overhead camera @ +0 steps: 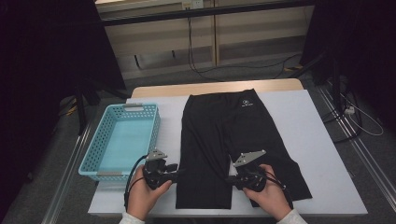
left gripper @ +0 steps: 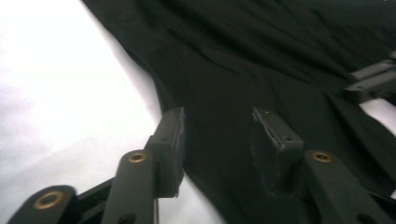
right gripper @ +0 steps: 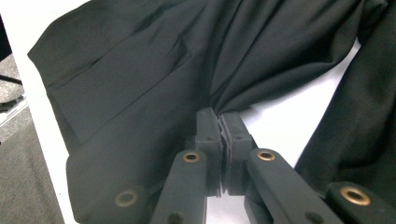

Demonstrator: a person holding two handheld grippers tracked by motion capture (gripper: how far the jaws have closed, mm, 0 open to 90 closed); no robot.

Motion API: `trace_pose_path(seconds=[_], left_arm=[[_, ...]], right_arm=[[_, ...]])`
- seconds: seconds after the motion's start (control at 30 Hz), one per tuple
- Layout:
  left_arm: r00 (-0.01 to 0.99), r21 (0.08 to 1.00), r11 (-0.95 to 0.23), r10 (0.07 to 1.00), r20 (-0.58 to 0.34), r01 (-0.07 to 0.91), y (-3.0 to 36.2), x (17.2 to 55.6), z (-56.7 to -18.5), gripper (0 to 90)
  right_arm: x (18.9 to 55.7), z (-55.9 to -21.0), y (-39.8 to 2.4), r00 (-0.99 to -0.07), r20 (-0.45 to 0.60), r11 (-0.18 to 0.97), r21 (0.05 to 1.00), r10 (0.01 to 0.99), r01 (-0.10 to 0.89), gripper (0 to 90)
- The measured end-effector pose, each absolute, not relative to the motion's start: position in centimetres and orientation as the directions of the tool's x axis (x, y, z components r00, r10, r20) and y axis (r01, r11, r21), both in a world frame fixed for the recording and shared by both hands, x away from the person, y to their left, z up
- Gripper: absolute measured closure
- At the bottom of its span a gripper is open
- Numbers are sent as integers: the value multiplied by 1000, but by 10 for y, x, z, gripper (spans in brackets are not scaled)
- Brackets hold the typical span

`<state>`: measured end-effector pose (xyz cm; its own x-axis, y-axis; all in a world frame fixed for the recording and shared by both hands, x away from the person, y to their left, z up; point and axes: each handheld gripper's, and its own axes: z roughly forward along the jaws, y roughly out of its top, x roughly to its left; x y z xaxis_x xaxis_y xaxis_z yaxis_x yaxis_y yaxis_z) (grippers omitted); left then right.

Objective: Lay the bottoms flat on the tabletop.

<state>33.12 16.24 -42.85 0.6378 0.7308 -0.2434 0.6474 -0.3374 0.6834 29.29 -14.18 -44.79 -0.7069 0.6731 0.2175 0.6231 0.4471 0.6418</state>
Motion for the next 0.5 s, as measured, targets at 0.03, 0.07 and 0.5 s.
trace_pose_path(seconds=[0.03, 0.07, 0.5], left_arm=[[633, 682, -338, 738, -235, 648, 160, 333, -430, 540], [634, 679, -348, 740, -225, 647, 159, 334, -430, 538], [578, 662, -344, 799, -165, 665, 153, 348, -442, 529]], right_arm=[[292, -448, -141, -710, 212, 451, 644, 671, 618, 885], [292, -448, -141, -712, 210, 453, 645, 670, 616, 885], [291, -449, -142, -717, 211, 450, 653, 664, 609, 869]])
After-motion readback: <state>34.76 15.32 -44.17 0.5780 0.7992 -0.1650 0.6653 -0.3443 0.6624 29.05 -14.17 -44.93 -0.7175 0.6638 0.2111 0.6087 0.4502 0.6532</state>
